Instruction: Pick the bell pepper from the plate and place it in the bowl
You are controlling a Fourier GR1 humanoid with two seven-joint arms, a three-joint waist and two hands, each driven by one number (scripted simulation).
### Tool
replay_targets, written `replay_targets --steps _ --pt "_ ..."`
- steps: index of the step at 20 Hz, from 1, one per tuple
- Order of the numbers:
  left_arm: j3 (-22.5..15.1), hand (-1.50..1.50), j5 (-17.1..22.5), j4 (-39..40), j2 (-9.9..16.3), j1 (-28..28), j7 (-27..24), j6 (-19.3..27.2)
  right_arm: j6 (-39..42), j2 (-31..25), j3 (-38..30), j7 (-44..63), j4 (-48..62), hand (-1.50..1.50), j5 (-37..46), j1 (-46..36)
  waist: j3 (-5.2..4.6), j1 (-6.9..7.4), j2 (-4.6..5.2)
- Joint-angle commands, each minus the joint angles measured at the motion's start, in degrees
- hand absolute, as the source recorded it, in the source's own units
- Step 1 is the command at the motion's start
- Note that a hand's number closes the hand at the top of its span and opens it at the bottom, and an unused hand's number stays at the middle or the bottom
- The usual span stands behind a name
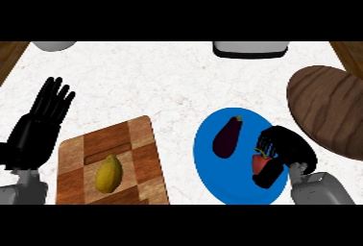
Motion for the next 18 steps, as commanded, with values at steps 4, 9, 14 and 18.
replay_targets --steps 4,9,14,18 --pt "0.49 0.00 -0.65 0.56 -0.48 -0.53 -1.05 0.37 4.35 -12.13 5.47 -23.26 -6.48 1.50 1.41 5.55 0.11 -0.61 -0.09" --pt "-0.33 0.00 -1.87 -1.88 -1.54 1.39 0.18 2.45 -1.18 -23.62 6.61 -40.74 -17.25 1.50 5.19 14.23 0.14 -1.83 -0.51" --pt "2.01 0.00 0.29 0.46 0.32 2.58 -2.24 -2.23 -6.57 -26.25 -5.62 -41.51 -24.41 1.50 2.74 19.12 0.00 -1.21 -0.21" --pt "3.72 0.00 0.61 1.28 1.16 -0.81 -0.02 -0.21 -11.31 -29.02 -15.95 -42.77 -29.80 1.50 1.72 26.03 0.01 -2.69 -0.39"
